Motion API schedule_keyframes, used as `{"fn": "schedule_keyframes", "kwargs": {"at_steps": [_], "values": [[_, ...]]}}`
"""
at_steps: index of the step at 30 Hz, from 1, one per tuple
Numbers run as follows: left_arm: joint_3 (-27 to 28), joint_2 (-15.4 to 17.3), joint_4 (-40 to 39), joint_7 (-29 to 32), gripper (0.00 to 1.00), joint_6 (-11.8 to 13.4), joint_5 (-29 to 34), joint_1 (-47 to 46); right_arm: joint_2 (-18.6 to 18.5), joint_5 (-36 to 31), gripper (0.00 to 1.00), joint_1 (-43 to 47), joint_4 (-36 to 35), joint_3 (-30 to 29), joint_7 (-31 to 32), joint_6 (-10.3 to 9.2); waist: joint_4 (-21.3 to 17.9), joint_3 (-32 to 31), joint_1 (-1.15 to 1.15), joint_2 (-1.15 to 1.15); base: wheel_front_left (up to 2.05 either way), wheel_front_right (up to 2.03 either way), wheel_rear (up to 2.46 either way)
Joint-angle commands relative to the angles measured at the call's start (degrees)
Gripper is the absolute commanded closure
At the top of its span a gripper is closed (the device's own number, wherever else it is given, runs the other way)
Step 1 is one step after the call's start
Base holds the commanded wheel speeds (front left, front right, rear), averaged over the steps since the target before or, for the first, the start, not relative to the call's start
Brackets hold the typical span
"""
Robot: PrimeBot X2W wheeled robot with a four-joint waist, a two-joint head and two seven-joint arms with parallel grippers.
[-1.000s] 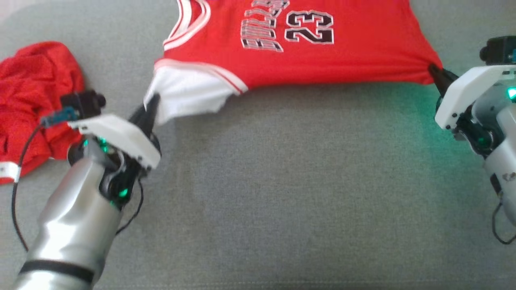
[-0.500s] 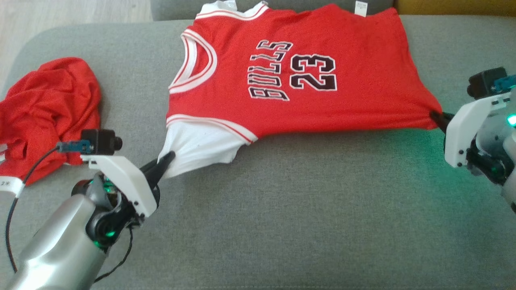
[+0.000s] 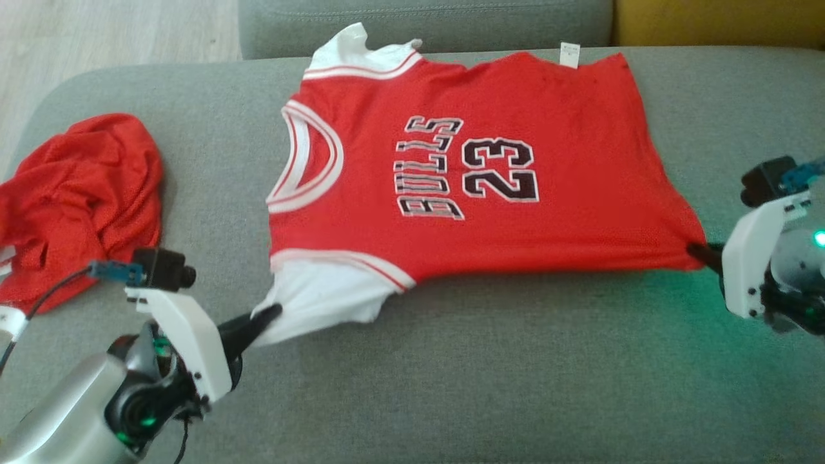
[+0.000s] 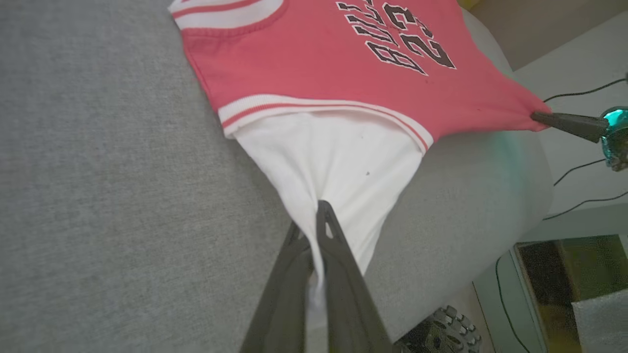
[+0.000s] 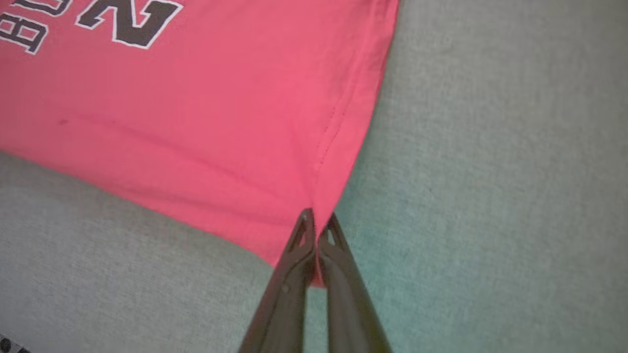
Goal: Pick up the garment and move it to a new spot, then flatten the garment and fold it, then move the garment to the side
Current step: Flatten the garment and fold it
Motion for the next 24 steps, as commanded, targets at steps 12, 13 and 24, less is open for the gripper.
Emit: {"fn": "schedule_keyframes", "kwargs": {"at_steps": [12, 13, 24], "values": [[2.47, 8.05, -9.76, 6.89, 1.00, 1.27, -4.88, 2.44, -7.04, 7.10, 1.00, 4.62, -5.38, 1.77, 7.69, 0.37, -0.91, -1.53, 0.00, 0.00, 0.00, 0.00, 0.00], [2.86, 8.28, -10.27, 6.62, 1.00, 1.63, -4.88, 2.37, -7.27, 7.13, 1.00, 4.50, -5.65, 1.60, 7.65, 0.37, -0.97, -1.41, 0.00, 0.00, 0.00, 0.00, 0.00], [4.78, 7.47, -11.81, 6.32, 1.00, 3.47, -3.50, -3.72, -5.93, 4.56, 1.00, -0.19, -4.93, -0.07, 6.28, 0.37, -0.85, 2.30, 0.00, 0.00, 0.00, 0.00, 0.00]]}}
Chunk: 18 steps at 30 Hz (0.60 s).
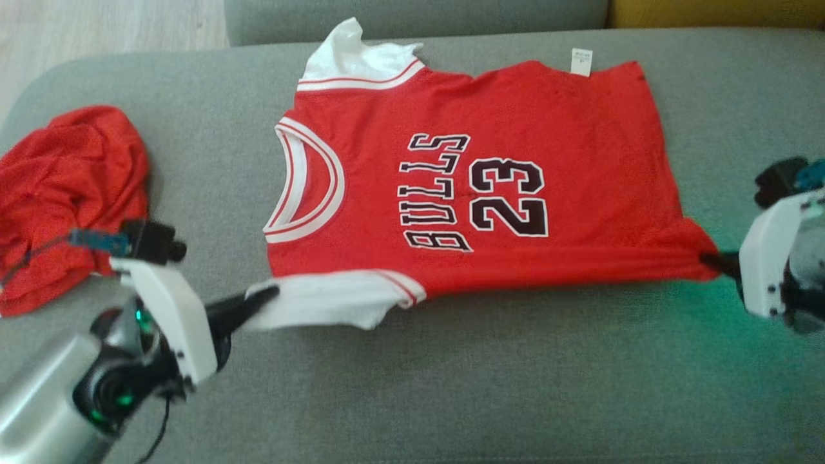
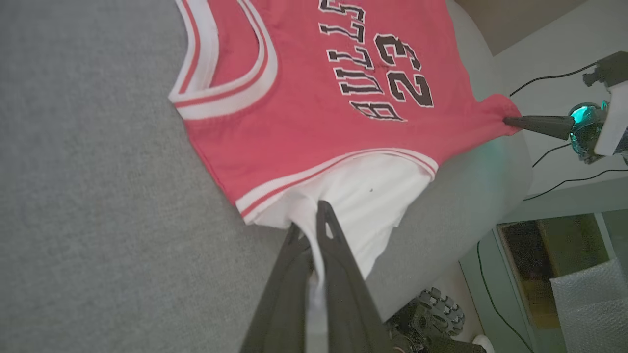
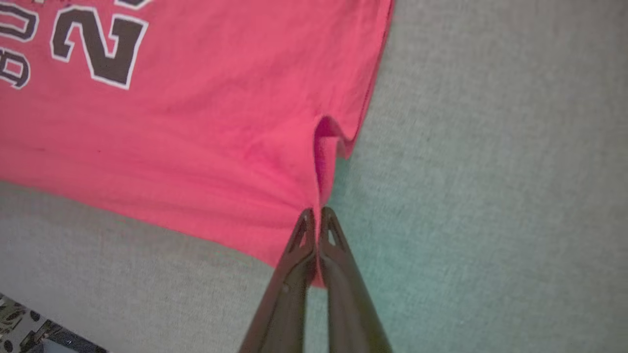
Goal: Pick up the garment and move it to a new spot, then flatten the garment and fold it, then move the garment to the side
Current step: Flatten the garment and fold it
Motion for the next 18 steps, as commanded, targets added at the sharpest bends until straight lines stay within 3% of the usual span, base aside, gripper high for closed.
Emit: {"fn": "schedule_keyframes", "kwargs": {"at_steps": [1, 18], "values": [[3.50, 1.90, -1.00, 0.22, 1.00, 0.40, 0.74, -5.05, -1.29, -0.85, 1.00, -1.63, -0.06, -1.10, -0.76, 0.37, 0.19, 0.92, 0.00, 0.00, 0.00, 0.00, 0.00], [2.46, -5.00, 10.90, 2.87, 1.00, -0.31, 5.38, -24.54, 5.29, -4.55, 1.00, -13.86, 6.55, -1.53, -2.53, 0.37, -0.49, 10.41, 0.00, 0.00, 0.00, 0.00, 0.00]]}}
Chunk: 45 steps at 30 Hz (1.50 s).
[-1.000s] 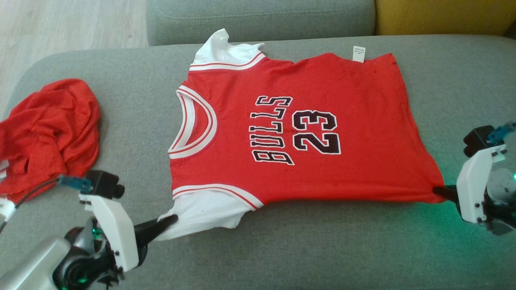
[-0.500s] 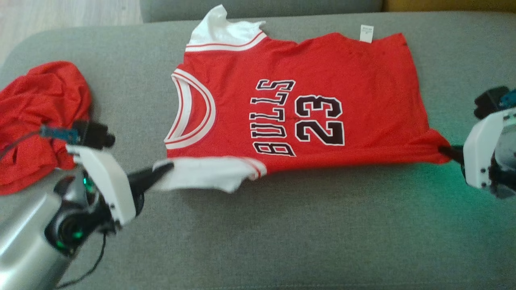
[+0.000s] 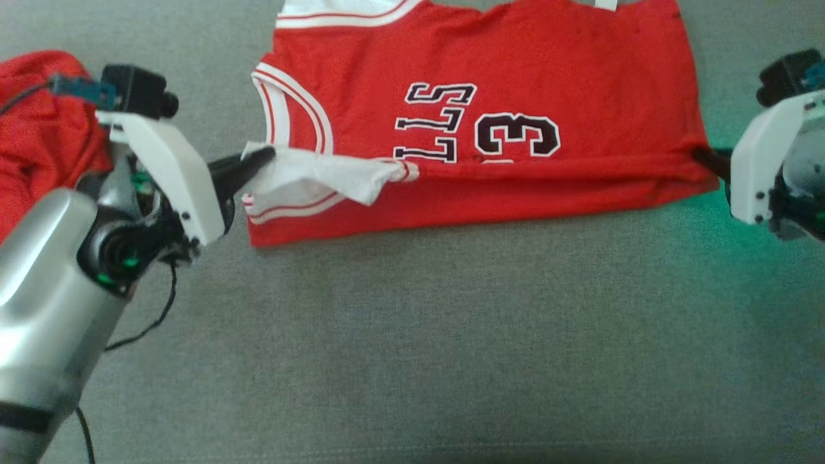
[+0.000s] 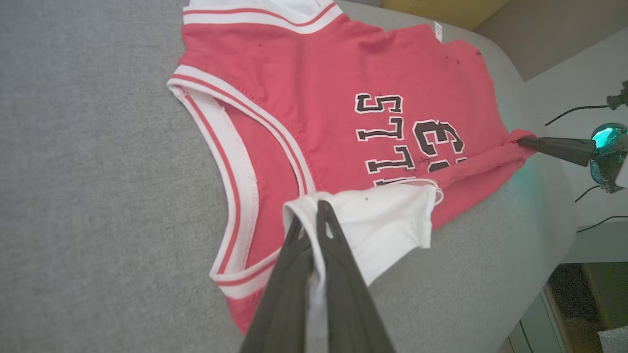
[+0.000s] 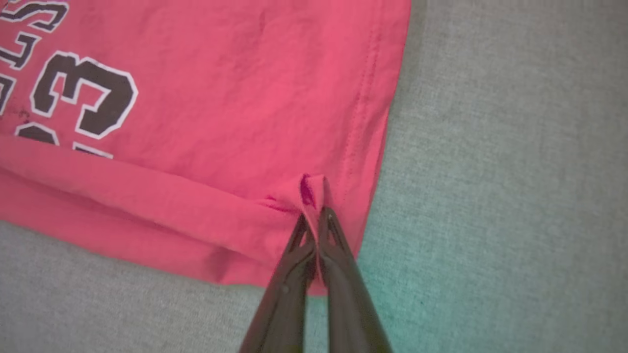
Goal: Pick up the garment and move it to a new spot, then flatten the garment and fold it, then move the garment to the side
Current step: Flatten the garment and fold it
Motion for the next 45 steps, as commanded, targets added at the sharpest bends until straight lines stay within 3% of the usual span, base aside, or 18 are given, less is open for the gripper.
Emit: {"fn": "schedule_keyframes", "kwargs": {"at_steps": [1, 2, 3, 4, 5, 7, 10, 16, 25, 28, 33, 37, 45], "values": [[2.40, 1.81, -0.23, 0.12, 1.00, -0.34, 0.74, -4.02, -0.43, -0.48, 1.00, -1.32, -0.27, -0.07, -0.85, 0.37, -0.39, 1.20, -0.01, 0.00, 0.00, 0.00, 0.00], [2.18, 1.47, 0.65, 0.07, 1.00, -0.49, 1.12, -4.84, -0.02, -0.68, 1.00, -1.97, 0.13, 0.00, -1.30, 0.37, -0.48, 1.58, -0.01, 0.00, 0.00, 0.00, 0.00], [2.02, 1.15, 1.51, -0.09, 1.00, -0.61, 1.50, -5.61, 0.28, -1.51, 0.74, -2.84, 0.52, -0.03, -2.76, 0.37, -0.56, 1.95, -0.01, 0.00, 0.00, 0.00, 0.00], [2.02, 1.15, 1.51, -0.09, 1.00, -0.61, 1.50, -5.61, 0.28, -1.51, 0.74, -2.84, 0.52, -0.03, -2.76, 0.37, -0.56, 1.95, -0.01, 0.00, 0.00, 0.00, 0.00], [1.96, 0.87, 2.45, -0.55, 1.00, -0.56, 2.07, -6.38, 0.70, -1.94, 0.00, -3.49, 1.72, -0.46, -4.08, 0.37, -0.64, 2.29, -0.01, 0.00, 0.00, 0.00, 0.00], [2.22, 0.15, 4.46, -2.88, 0.00, 0.10, 3.78, -7.91, 1.89, -3.13, 0.00, -4.74, 3.49, -0.88, -6.84, 0.37, -0.73, 2.81, -0.01, 0.00, 0.00, 0.00, 0.00], [3.85, -2.39, 8.28, -10.45, 0.00, 1.36, 6.17, -9.95, 4.14, -4.06, 0.00, -5.88, 7.49, -2.49, -12.81, 0.37, -0.75, 3.23, -0.01, 0.00, 0.00, 0.00, 0.00], [7.00, -6.74, 13.15, -23.05, 0.00, 1.12, 6.87, -10.21, 5.51, -5.40, 0.00, -4.86, 11.39, -4.05, -23.40, 0.37, -0.65, 1.84, -0.01, 0.00, 0.00, 0.00, 0.00], [12.06, -11.68, 16.00, -40.55, 0.00, 0.96, 5.49, -2.65, 8.76, -6.58, 0.00, 1.23, 12.57, -9.58, -45.16, 0.37, -1.82, -4.12, -0.01, 0.00, 0.00, 0.00, 0.00], [13.09, -13.07, 15.05, -42.86, 0.00, 1.49, 6.39, 1.47, 9.70, -8.78, 0.00, 4.33, 10.92, -13.24, -46.79, 0.37, -2.22, -6.35, -0.01, 0.00, 0.00, 0.00, 0.00], [18.06, -16.02, 9.93, -43.67, 0.00, 3.21, 10.65, 9.20, 11.98, -18.95, 0.00, 13.79, 0.08, -28.92, -46.89, 0.37, -2.97, -8.98, -0.01, 0.00, 0.00, 0.00, 0.00], [21.87, -19.39, 5.00, -43.70, 0.00, 4.19, 17.59, 16.22, 16.95, -28.66, 0.00, 25.09, -9.24, -40.08, -46.90, 0.37, -3.33, -10.48, -0.01, 0.00, 0.00, 0.00, 0.00], [24.27, -23.87, 4.04, -43.71, 0.00, 5.37, 28.24, 23.77, 25.92, -40.83, 0.00, 38.60, -19.96, -49.20, -46.91, 0.37, -4.43, -10.96, -0.01, 0.00, 0.00, 0.00, 0.00]]}}
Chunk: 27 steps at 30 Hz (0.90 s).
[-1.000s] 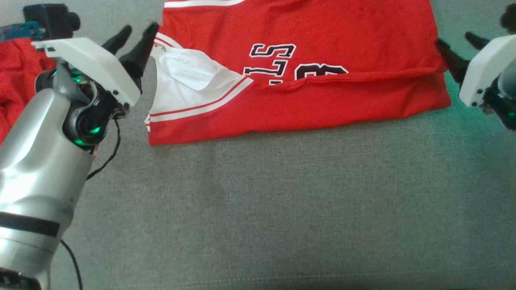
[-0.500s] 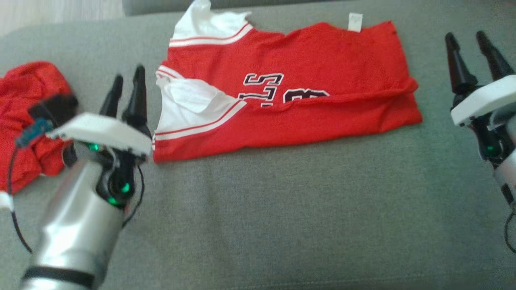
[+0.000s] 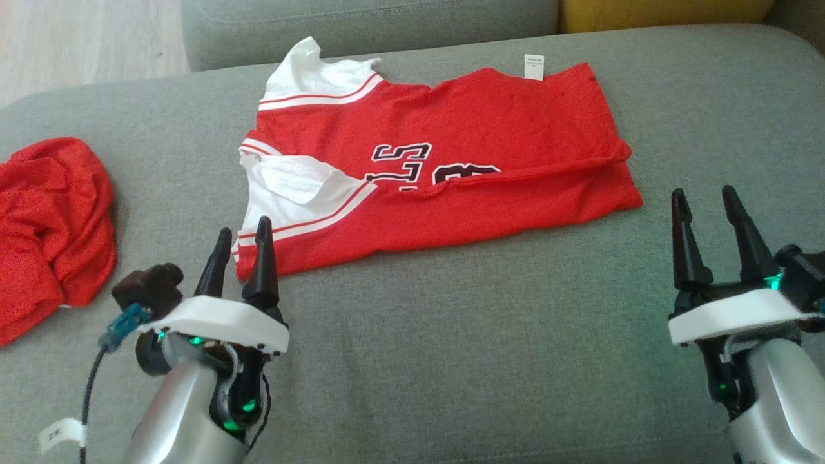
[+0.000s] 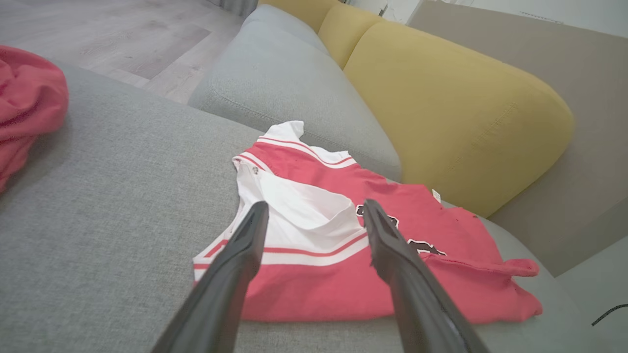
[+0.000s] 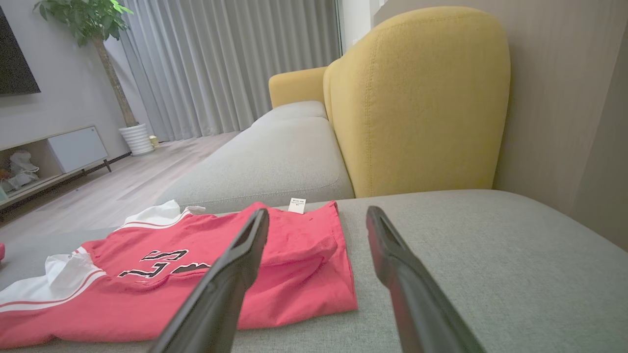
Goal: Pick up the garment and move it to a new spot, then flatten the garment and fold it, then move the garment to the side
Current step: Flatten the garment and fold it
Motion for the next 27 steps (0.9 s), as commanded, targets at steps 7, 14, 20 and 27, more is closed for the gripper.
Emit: {"fn": "schedule_keyframes", "kwargs": {"at_steps": [7, 14, 20, 27], "values": [[2.55, 0.13, 2.71, -0.69, 0.00, 1.39, 5.00, -3.10, 1.88, -2.66, 0.00, -0.13, -5.19, -1.18, 0.04, 0.37, -1.26, 0.97, 0.00, 0.00, 0.00, 0.00, 0.00], [2.59, 2.23, 11.15, 0.15, 0.00, 5.92, 8.61, -7.57, 2.80, -3.30, 0.00, -0.23, -7.00, -1.43, 1.04, 0.37, -2.33, 2.76, 0.00, 0.00, 0.00, 0.00, 0.00], [1.81, 3.52, 18.06, 2.85, 0.00, 7.06, 9.74, -11.40, 3.09, -3.34, 0.00, -0.59, -7.49, -1.15, 1.27, 0.37, -3.44, 4.20, 0.00, 0.00, 0.00, 0.00, 0.00], [0.14, 4.46, 24.91, 6.36, 0.00, 6.67, 10.62, -14.69, 3.17, -3.39, 0.00, -1.34, -7.63, -1.06, 1.19, 0.37, -4.44, 5.55, 0.00, 0.00, 0.00, 0.00, 0.00]]}}
